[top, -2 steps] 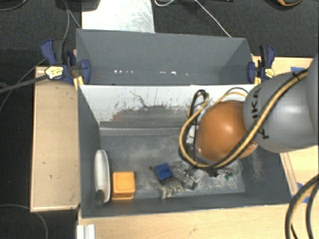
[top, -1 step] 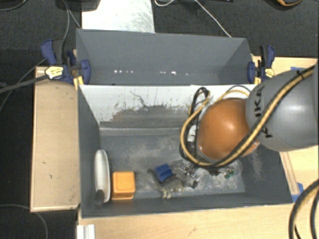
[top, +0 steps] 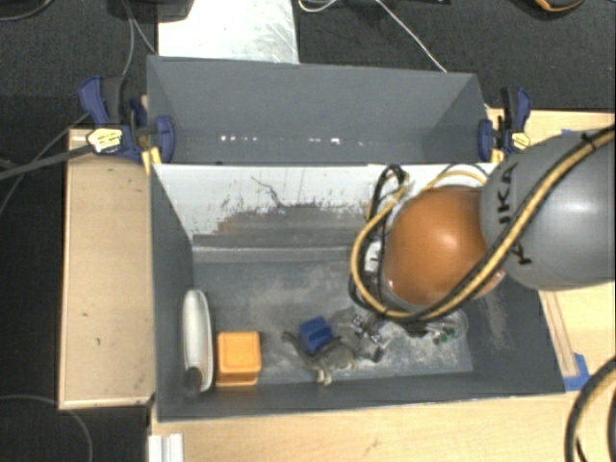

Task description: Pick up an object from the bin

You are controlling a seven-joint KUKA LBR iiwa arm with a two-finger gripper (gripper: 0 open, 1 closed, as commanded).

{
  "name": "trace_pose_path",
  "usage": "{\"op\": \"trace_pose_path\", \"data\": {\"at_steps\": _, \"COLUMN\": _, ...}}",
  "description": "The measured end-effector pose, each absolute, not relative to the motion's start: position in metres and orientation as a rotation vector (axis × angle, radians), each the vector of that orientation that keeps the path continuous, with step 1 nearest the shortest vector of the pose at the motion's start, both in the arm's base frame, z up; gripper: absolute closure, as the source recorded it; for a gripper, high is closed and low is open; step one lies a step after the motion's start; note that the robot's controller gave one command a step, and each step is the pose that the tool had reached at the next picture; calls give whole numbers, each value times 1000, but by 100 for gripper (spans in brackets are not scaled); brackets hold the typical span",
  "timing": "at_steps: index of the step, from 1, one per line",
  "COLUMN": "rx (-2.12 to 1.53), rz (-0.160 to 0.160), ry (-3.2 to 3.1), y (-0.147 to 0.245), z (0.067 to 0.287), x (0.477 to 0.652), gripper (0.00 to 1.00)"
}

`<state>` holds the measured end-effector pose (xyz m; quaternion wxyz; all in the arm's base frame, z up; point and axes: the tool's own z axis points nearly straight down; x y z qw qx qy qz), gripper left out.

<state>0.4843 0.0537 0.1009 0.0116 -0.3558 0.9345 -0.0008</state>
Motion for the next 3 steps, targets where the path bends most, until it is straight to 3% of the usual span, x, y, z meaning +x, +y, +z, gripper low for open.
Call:
{"op": "trace_pose_path", "data": {"at_steps": 1, "rx": -1107, "rz": -2, "ry": 2915, "y": 54, "z": 107, "x": 484, "gripper": 100}}
{"op": "trace_pose_path", "data": {"at_steps": 3, "rx": -1106, "rz": 0, "ry": 2918, "y": 54, "z": 138, "x": 483, "gripper": 100}}
